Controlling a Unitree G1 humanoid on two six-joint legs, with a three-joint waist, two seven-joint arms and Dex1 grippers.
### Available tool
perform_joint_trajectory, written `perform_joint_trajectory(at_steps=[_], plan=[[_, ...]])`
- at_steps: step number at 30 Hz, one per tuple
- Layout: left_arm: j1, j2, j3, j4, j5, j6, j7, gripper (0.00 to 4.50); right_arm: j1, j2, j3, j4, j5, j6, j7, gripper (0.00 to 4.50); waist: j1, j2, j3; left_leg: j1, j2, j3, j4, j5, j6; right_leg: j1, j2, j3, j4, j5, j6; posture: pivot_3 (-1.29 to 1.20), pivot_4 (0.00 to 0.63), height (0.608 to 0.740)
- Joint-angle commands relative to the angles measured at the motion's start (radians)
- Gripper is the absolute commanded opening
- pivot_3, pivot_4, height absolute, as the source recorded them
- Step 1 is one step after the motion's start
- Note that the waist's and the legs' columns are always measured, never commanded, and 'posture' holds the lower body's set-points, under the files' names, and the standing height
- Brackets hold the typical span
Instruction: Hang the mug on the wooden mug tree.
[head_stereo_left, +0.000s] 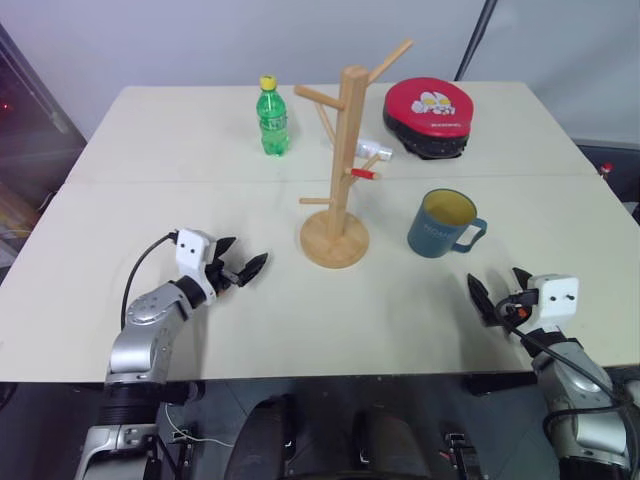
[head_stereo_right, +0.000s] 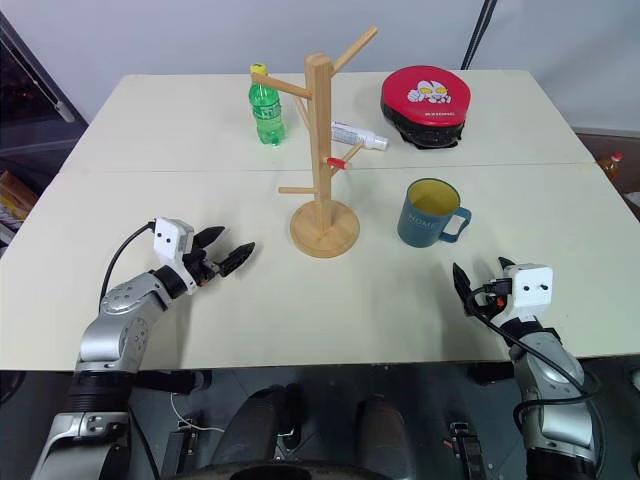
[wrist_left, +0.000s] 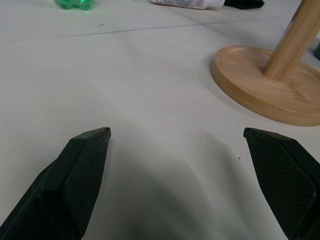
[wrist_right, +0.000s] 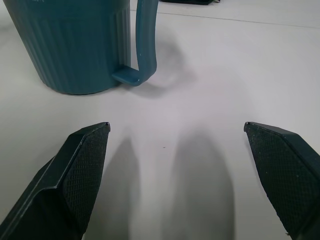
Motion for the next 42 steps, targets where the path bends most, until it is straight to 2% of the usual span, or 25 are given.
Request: perform_joint_trajectory(at_steps=[1, 11, 17, 23, 31, 42], plan=[[0.007, 0.011, -0.001, -0.045, 0.004, -0.012, 0.006, 4.50, -0.003, -0.011, -0.030, -0.009, 0.008, -0.023, 0.005, 4.46, 0.000, 0.000, 0.000, 0.000, 0.000, 0.000, 0.000, 0.000, 0.000, 0.000, 0.000, 0.000, 0.000, 0.000, 0.000, 0.00, 0.150, 0.740], [0.028, 0.014, 0.011, -0.049, -0.004, -0.032, -0.002, 4.50, -0.010, -0.017, -0.026, -0.005, 0.002, -0.020, 0.016, 4.46, 0.000, 0.000, 0.000, 0.000, 0.000, 0.000, 0.000, 0.000, 0.000, 0.000, 0.000, 0.000, 0.000, 0.000, 0.000, 0.00, 0.150, 0.740], [0.123, 0.054, -0.031, -0.217, -0.090, -0.031, -0.170, 4.50, -0.008, -0.021, -0.010, -0.029, 0.010, -0.006, 0.041, 4.46, -0.001, 0.000, 0.000, 0.000, 0.000, 0.000, 0.000, 0.000, 0.000, 0.000, -0.001, 0.000, 0.000, 0.000, 0.000, 0.00, 0.150, 0.740], [0.162, 0.126, -0.155, -0.362, -0.124, 0.015, -0.311, 4.50, -0.023, -0.031, -0.017, -0.065, 0.026, 0.022, 0.047, 4.46, -0.001, 0.001, -0.001, 0.000, 0.000, 0.000, 0.000, 0.000, 0.000, 0.000, -0.001, 0.003, -0.001, -0.002, -0.004, 0.00, 0.150, 0.740], [0.083, 0.105, -0.239, -0.393, -0.118, 0.026, -0.320, 4.50, -0.106, -0.042, -0.010, -0.075, 0.001, 0.045, -0.001, 4.46, -0.003, 0.002, -0.001, 0.000, 0.000, 0.000, -0.001, 0.000, 0.000, -0.001, -0.001, 0.003, -0.001, -0.002, -0.004, 0.00, 0.150, 0.740], [0.083, 0.104, -0.233, -0.369, -0.106, -0.021, -0.327, 4.50, -0.175, -0.035, 0.012, -0.033, -0.035, 0.054, -0.044, 4.46, -0.002, 0.002, -0.001, 0.000, 0.000, 0.001, 0.000, 0.000, 0.000, -0.001, 0.000, 0.003, -0.001, 0.000, -0.001, 0.00, 0.150, 0.740]])
